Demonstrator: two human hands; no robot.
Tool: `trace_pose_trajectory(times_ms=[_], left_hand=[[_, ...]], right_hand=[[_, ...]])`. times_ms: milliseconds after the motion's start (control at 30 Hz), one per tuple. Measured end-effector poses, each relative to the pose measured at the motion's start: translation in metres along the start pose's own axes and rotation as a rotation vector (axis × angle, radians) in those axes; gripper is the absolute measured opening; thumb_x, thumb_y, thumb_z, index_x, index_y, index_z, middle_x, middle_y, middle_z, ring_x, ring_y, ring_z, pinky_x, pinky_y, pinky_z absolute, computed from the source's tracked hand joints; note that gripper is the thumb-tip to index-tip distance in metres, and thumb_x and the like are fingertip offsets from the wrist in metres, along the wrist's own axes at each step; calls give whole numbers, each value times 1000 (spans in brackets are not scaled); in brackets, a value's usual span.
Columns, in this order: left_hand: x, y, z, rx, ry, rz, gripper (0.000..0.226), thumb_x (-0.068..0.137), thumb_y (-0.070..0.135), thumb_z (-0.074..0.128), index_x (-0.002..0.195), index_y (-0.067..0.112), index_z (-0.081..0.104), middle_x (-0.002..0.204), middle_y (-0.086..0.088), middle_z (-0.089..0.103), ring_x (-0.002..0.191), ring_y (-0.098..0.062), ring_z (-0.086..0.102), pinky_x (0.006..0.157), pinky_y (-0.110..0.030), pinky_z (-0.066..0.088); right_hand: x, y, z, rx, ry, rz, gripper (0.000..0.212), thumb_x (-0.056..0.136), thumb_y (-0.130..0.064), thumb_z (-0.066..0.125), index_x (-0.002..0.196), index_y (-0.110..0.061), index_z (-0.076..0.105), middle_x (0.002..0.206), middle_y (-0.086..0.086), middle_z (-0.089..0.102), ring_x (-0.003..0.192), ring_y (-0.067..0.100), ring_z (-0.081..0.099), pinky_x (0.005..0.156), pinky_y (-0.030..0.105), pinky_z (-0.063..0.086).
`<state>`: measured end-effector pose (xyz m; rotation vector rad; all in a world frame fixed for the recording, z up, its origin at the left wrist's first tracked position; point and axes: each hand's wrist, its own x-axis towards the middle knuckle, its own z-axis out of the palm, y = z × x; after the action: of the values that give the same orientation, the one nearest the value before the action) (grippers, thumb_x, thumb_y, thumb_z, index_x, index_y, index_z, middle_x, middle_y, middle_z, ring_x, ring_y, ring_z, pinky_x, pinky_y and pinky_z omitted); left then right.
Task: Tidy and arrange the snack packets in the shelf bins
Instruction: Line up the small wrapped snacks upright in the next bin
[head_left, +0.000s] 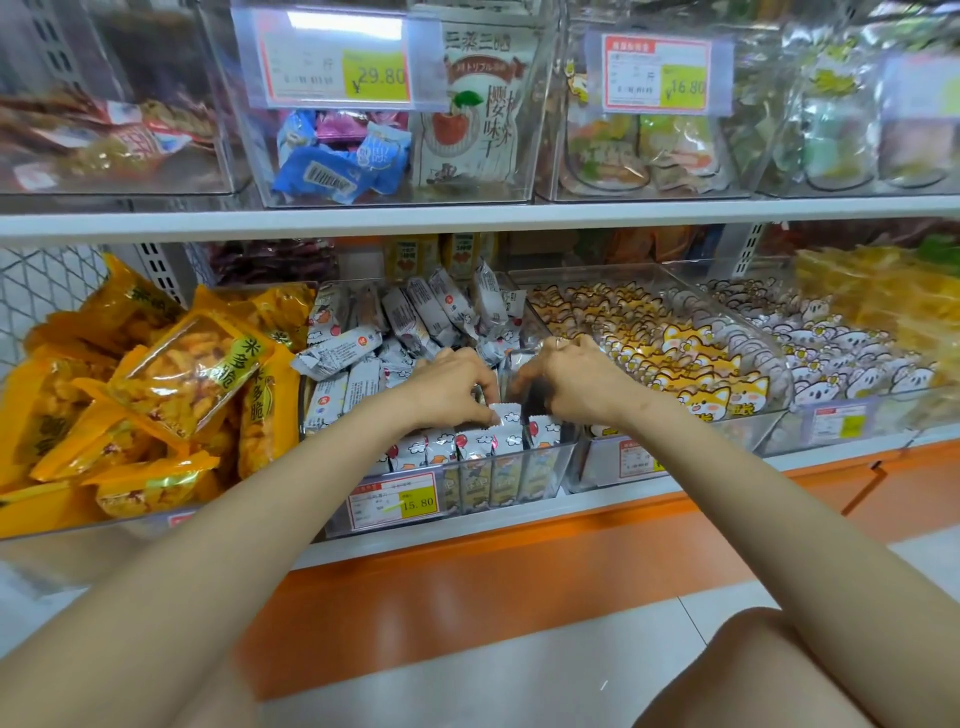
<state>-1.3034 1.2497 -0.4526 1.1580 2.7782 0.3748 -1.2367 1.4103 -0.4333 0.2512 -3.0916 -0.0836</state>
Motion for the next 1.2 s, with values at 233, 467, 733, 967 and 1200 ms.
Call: trace_pose_trajectory(times_ms=[233,467,733,967,1200], left_hand=[[-3,-3,-1,-16,5,25,17,83,37,67,95,25,64,126,-1,47,120,-21,39,101,-38,32],[-5,-2,-1,-2,16,29,28,85,37,64,110,25,62,121,-1,47,115,-22,41,97,-37,34],[-8,1,-3,-66,50,22,14,84,31,67,83,25,55,113,-1,51,108,-21,46,88,-33,33],[-5,-6,1,-35,56,44,21,84,35,67,99,22,62,118,0,51,112,-20,46,91,-34,34],[-4,-5,-1,-55,47,99,11,88,35,61,89,24,63,140,3,40,129,-16,37,105,-34,30]], right_hand=[[8,3,1,-9,-88,-63,46,87,-16,59,126,-41,55,127,-11,57,121,17,36,97,43,24],[14,-1,10,-267,11,-153,28,89,-36,56,117,-37,61,112,-7,66,115,21,50,104,45,20],[14,-2,16,-348,115,-104,16,91,-29,51,97,-22,63,99,5,67,103,26,56,101,44,22],[12,15,1,-81,257,-37,19,89,-31,58,103,-21,68,105,6,64,113,20,50,109,33,12],[11,7,7,74,69,-98,17,84,-37,65,96,-26,72,94,-3,72,98,19,59,105,36,26]])
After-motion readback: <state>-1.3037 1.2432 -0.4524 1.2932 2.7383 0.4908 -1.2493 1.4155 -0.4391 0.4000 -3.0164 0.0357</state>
